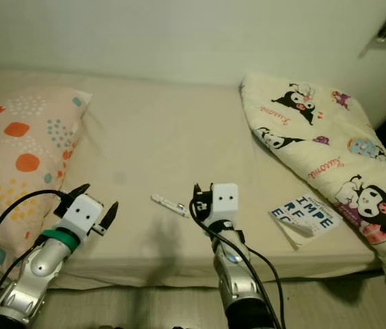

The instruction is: Clean up the room

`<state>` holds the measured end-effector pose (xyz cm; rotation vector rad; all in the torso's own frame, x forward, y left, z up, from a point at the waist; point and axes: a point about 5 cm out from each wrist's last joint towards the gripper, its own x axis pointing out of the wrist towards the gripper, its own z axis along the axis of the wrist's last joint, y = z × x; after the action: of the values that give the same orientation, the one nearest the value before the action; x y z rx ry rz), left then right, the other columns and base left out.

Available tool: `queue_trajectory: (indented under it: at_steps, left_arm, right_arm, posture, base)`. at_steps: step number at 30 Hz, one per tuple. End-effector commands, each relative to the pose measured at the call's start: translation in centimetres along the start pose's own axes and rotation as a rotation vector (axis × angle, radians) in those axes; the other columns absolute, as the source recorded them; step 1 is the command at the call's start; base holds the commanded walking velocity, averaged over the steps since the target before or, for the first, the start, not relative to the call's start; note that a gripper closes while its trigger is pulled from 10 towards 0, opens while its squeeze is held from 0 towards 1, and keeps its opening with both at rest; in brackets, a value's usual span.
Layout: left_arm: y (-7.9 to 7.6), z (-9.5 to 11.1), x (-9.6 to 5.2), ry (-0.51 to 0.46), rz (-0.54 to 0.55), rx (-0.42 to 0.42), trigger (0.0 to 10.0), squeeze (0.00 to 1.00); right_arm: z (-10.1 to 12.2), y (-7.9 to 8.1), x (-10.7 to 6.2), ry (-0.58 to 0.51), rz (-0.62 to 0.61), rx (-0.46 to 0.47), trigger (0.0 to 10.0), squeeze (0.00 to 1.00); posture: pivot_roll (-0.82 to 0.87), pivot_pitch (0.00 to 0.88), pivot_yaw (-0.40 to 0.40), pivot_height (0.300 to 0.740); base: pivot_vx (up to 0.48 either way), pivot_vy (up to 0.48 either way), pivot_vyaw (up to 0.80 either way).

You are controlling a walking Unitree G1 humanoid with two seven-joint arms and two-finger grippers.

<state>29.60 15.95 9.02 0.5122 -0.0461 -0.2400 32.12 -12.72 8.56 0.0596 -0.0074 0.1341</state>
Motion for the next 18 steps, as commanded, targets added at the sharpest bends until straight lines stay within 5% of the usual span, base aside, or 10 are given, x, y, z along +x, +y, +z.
queue_trajectory:
  at_steps: [1, 18]
  left_arm:
    - [-0.82, -0.52, -0.43, 0.015, -0.021, 0.001, 10.0, 0.0]
    - [-1.01, -1.03, -1.04, 0.024, -0.011, 0.007, 10.0, 0.0]
  right_arm:
    - [-0.83, -0.46, -0.44, 0.037, -0.015, 0.003, 10.0, 0.0]
    - [-0.8, -0.51, -0.4, 0.037, -0.009, 0.002, 10.0, 0.0]
  posture:
    - [0.12, 0.043, -0.058, 0.7]
    - [0.12, 0.057, -0.059, 0.62]
  base:
    - [0.0, 0.0, 0.0]
    - [0.0, 0.0, 0.0]
